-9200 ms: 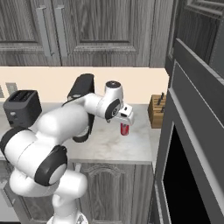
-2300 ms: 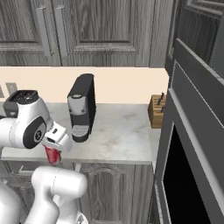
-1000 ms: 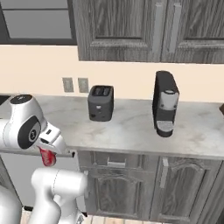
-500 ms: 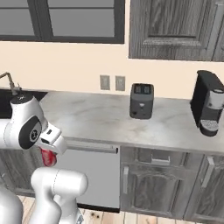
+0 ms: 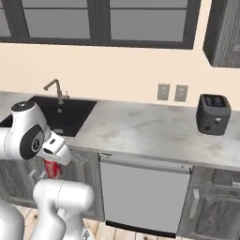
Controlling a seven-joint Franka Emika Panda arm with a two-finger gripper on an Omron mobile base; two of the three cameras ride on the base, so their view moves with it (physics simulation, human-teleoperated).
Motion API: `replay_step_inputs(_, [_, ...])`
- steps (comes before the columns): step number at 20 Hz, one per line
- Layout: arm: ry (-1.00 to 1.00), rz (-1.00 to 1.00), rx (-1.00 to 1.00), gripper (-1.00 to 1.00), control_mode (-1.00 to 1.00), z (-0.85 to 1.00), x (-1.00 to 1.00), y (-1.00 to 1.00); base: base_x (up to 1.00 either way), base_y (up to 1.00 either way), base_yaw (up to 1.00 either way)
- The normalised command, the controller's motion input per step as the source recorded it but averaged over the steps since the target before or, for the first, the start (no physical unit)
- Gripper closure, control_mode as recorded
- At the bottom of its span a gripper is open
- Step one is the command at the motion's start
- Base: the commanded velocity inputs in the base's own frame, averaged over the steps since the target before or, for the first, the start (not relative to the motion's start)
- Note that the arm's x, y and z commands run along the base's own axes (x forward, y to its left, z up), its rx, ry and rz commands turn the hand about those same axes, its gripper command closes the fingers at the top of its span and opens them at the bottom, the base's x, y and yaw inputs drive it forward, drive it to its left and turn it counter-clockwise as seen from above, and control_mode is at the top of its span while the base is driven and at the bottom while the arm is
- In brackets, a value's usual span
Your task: Four empty soda cans are scattered around the kitchen. Gather all the cans and cluster them next to the stove for recycling.
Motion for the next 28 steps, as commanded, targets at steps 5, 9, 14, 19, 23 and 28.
replay_step_inputs(5, [0.00, 0.00, 0.00, 1.00, 1.00, 0.00, 0.00, 0.00, -0.08, 0.99, 0.11])
replay_step_inputs(9, [0.00, 0.00, 0.00, 1.00, 1.00, 0.00, 0.00, 0.00, -0.04, 0.88, 0.13])
replay_step_inputs(14, [0.00, 0.00, 0.00, 1.00, 1.00, 0.00, 0.00, 0.00, 0.00, 0.83, 0.15])
replay_step_inputs(19, [0.00, 0.00, 0.00, 1.00, 1.00, 0.00, 0.00, 0.00, 0.00, 0.70, 0.21])
replay_step_inputs(23, [0.00, 0.00, 0.00, 1.00, 1.00, 0.00, 0.00, 0.00, 0.00, 0.65, 0.22])
replay_step_inputs(28, [0.00, 0.00, 0.00, 1.00, 1.00, 0.00, 0.00, 0.00, 0.00, 0.62, 0.25])
